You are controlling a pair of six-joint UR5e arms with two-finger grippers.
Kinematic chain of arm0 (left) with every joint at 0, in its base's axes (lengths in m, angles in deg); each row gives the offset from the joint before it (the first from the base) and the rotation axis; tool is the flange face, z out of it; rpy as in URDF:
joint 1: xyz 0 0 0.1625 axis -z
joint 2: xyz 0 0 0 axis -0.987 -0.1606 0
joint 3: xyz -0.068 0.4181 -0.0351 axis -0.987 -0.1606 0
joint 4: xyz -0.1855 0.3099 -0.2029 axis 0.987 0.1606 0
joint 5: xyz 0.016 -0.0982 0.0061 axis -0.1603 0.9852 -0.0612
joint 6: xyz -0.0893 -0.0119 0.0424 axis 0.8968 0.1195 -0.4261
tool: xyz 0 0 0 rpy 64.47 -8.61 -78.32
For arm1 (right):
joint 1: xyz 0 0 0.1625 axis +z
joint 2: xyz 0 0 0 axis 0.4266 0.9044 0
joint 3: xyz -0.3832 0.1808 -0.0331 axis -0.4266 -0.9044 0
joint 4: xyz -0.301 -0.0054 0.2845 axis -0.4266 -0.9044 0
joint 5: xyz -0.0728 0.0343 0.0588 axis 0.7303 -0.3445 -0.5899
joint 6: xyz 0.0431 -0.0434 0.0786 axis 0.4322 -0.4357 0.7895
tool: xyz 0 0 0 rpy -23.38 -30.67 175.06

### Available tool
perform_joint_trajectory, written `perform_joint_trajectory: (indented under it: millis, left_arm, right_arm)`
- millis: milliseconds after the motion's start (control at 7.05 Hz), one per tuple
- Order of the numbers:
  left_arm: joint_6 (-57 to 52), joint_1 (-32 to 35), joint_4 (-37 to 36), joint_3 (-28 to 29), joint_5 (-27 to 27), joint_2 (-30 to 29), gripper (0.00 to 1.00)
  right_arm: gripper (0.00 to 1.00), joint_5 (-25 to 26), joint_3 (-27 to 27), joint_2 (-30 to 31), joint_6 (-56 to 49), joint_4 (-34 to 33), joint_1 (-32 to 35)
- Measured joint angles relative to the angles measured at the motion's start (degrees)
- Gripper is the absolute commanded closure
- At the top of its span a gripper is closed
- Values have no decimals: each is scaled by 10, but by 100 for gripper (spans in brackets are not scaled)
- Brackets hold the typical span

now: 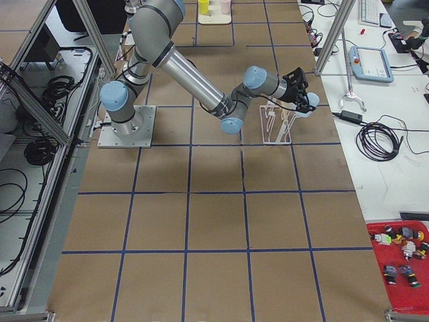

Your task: Transfer IKEA cup to right arm and place on rack

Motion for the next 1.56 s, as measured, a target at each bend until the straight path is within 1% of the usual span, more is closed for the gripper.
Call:
perform_joint_trajectory:
  millis: [142, 284, 425, 709, 1276, 1418, 1559]
  left_arm:
    - [0, 0, -4, -9, -8, 7, 1]
    - [2, 1, -19, -14, -28, 7, 1]
    - [3, 3, -45, -16, -43, 1, 1]
    - [4, 6, -81, -6, -49, -22, 1]
    - [7, 10, -90, 15, -22, -38, 1]
    - [15, 15, -91, 17, -22, -40, 1]
    - [25, 22, -92, 17, -24, -42, 1]
  right_arm:
    - [84, 1, 8, -2, 0, 0, -1]
    - [60, 5, 18, -2, 1, 0, -1]
    - [2, 8, 24, -3, 1, 1, -3]
    - [0, 23, 28, -2, 1, 3, -8]
    - [0, 23, 17, 20, 7, 17, -7]
    - [0, 25, 9, 36, 8, 51, -6]
    - [0, 25, 2, 60, 9, 122, -5]
